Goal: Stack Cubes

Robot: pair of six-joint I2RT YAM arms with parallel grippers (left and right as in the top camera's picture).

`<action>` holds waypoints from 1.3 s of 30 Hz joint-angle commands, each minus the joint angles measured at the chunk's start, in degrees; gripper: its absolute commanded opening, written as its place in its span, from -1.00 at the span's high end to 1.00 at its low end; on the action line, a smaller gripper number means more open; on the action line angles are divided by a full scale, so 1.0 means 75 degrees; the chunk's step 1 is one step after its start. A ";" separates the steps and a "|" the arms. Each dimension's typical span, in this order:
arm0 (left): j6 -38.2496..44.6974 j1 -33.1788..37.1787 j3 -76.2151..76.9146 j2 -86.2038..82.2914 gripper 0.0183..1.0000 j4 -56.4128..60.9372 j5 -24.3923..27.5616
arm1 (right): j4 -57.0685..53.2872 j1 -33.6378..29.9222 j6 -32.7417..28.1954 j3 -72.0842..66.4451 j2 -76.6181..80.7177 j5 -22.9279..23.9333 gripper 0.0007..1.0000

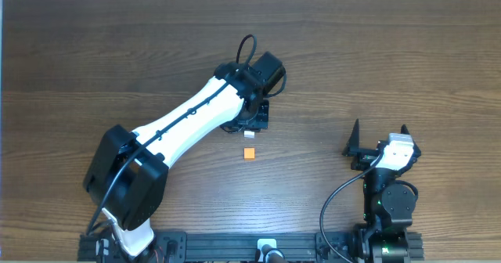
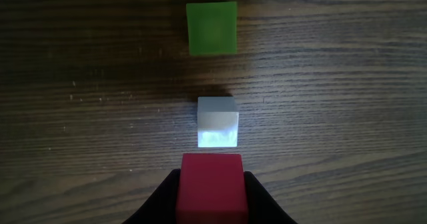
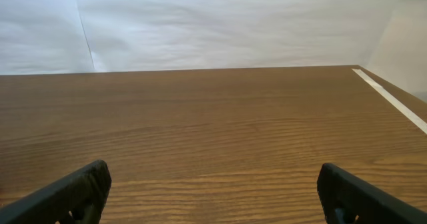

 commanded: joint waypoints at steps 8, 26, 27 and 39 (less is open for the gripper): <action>0.0146 0.0052 0.0146 0.0495 0.96 0.0210 0.0058 | 0.0015 0.0003 -0.0032 -0.0070 -0.0079 -0.0035 -0.99; 0.0204 0.0175 0.0146 0.0565 0.96 0.0187 0.0344 | 0.0015 0.0003 -0.0032 -0.0067 -0.0079 -0.0035 -0.98; 0.0210 0.0178 0.0146 0.0568 0.96 0.0181 0.0344 | 0.0015 0.0003 -0.0032 -0.0070 -0.0079 -0.0035 -0.98; 0.0230 0.0195 0.0146 0.0694 0.96 0.0187 0.0402 | 0.0015 0.0003 -0.0032 -0.0070 -0.0079 -0.0035 -0.99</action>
